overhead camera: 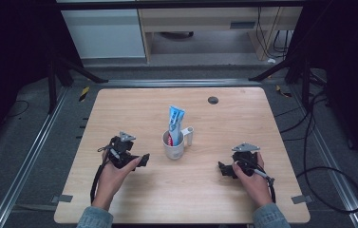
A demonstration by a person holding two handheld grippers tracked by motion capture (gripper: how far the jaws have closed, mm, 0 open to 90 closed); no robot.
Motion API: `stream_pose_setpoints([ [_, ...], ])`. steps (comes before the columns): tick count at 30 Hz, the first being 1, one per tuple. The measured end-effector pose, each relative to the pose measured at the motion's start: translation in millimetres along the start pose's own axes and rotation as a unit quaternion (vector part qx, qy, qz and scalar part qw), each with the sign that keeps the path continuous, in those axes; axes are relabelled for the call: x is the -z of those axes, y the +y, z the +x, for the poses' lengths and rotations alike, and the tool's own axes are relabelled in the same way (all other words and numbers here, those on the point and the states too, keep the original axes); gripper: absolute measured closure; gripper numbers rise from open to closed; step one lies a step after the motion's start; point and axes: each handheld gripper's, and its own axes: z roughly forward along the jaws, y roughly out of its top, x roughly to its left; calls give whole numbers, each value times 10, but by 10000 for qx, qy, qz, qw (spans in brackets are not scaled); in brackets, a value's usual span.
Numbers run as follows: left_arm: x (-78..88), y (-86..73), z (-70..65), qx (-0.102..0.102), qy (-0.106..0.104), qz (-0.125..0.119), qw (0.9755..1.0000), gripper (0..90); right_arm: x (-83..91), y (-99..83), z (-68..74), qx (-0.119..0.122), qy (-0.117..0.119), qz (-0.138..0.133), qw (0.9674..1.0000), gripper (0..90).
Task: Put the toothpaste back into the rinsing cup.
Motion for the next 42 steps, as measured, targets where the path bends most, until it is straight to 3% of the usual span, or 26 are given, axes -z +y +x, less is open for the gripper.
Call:
stream_pose_setpoints([
  [8, -89, -127, 95, -73, 196, 257, 9995, 57, 0, 0, 0, 0, 1, -1, 10000, 4],
  [19, -140, -146, 134, -280, 281, 431, 9983, 60, 1, -2, 0, 5, -2, 0, 10000, 4],
  [23, -176, -166, 198, -344, 477, 469, 9972, 60, 2, -2, 1, 0, -3, 1, 10000, 4],
  [26, -223, -189, 272, -247, 502, 475, 9973, 60, 1, -2, 0, 5, -3, 0, 10000, 4],
  [28, -245, -200, 339, -73, 460, 389, 9982, 58, 1, -2, 0, 4, -2, 1, 10000, 4],
  [32, -265, -195, 449, 60, 479, 263, 9985, 51, 1, -2, 0, 5, -2, 0, 10000, 4],
  [36, -298, -180, 528, 168, 526, 86, 9984, 49, 2, -2, 1, 0, -3, 1, 10000, 4],
  [42, -399, -199, 604, 203, 546, 119, 9982, 49, 1, -2, 0, 5, -3, 0, 10000, 4],
])
